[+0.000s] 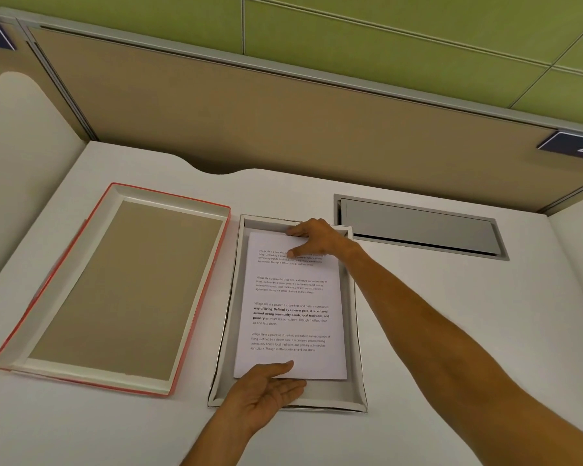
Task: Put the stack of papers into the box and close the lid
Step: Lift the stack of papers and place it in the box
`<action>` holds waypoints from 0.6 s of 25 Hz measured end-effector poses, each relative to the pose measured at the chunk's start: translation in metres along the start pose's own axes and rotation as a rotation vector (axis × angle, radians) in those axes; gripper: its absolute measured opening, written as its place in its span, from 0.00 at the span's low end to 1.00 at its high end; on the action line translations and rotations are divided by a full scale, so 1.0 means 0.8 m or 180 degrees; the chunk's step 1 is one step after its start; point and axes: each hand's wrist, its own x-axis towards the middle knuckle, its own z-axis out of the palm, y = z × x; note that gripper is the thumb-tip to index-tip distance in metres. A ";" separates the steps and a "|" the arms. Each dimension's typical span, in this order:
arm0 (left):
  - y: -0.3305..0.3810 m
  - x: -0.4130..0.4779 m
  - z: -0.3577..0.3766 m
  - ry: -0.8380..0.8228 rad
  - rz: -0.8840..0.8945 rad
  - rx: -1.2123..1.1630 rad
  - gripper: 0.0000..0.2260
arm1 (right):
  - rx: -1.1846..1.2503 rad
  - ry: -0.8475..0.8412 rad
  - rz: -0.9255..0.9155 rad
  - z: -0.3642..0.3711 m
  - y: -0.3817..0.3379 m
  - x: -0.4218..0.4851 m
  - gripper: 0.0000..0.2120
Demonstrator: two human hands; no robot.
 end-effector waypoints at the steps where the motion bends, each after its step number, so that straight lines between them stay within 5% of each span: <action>1: 0.001 0.001 -0.001 -0.0005 -0.0004 0.0005 0.11 | 0.0005 -0.0001 0.0010 0.000 0.000 0.000 0.33; 13: 0.015 -0.020 -0.008 -0.0448 -0.0218 -0.0026 0.19 | 0.0170 0.0206 -0.0045 -0.003 -0.016 -0.012 0.31; 15: 0.042 -0.033 -0.014 -0.0636 0.0224 0.0234 0.20 | 0.0526 0.0513 -0.0053 -0.005 -0.032 -0.022 0.31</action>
